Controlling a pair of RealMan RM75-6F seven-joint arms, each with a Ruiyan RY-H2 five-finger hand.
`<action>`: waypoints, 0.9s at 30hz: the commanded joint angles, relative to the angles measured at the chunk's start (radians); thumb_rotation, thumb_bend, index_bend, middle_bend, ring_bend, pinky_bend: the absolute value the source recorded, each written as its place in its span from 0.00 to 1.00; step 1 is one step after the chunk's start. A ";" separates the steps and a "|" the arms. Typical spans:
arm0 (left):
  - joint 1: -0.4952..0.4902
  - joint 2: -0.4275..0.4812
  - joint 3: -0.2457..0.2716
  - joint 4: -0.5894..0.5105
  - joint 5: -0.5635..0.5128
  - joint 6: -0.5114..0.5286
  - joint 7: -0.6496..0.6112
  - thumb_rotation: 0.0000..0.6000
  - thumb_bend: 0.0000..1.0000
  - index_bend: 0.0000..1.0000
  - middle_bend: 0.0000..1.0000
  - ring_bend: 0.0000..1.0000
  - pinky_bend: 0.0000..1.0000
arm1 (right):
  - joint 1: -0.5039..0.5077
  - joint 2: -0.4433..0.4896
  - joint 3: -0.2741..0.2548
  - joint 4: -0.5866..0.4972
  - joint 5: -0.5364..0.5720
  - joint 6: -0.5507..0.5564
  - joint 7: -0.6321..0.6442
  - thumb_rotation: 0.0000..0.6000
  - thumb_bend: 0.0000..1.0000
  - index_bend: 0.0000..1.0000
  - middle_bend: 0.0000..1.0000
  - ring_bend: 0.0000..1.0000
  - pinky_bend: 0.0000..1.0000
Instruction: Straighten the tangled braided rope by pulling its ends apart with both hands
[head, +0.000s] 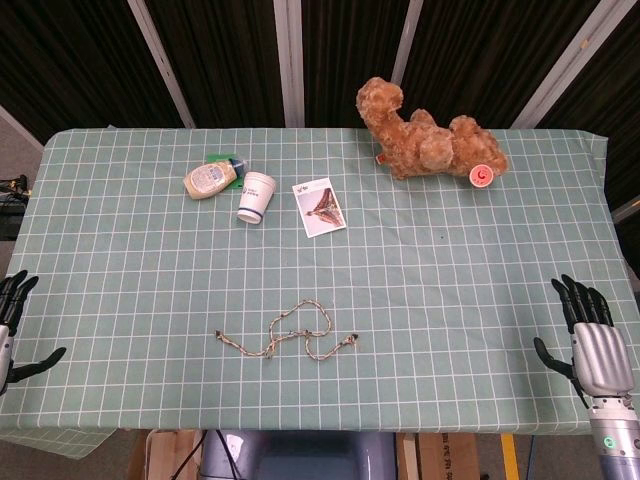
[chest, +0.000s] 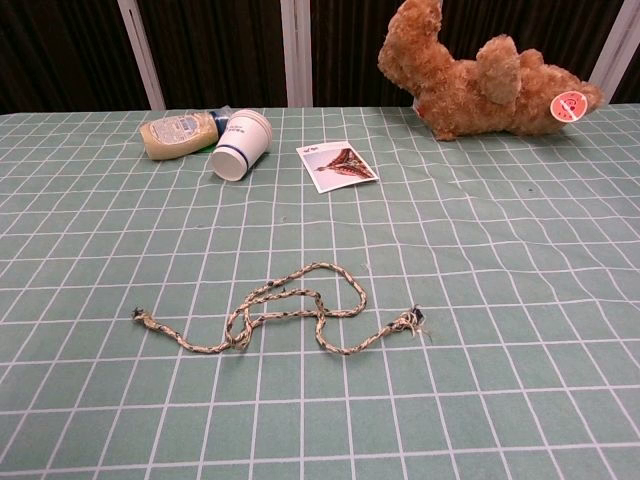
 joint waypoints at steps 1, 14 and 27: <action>0.000 0.000 0.000 0.000 0.000 0.000 0.001 1.00 0.13 0.06 0.00 0.00 0.00 | 0.000 0.000 0.000 0.000 0.000 0.000 0.000 1.00 0.36 0.00 0.00 0.00 0.00; 0.001 0.002 0.000 -0.002 0.003 0.004 -0.002 1.00 0.13 0.06 0.00 0.00 0.00 | 0.006 -0.001 -0.005 -0.018 -0.028 0.004 0.010 1.00 0.35 0.00 0.00 0.00 0.00; -0.006 -0.010 -0.004 0.002 0.000 -0.003 0.012 1.00 0.13 0.06 0.00 0.00 0.00 | 0.132 -0.037 -0.044 -0.091 -0.185 -0.135 0.084 1.00 0.35 0.24 0.07 0.00 0.00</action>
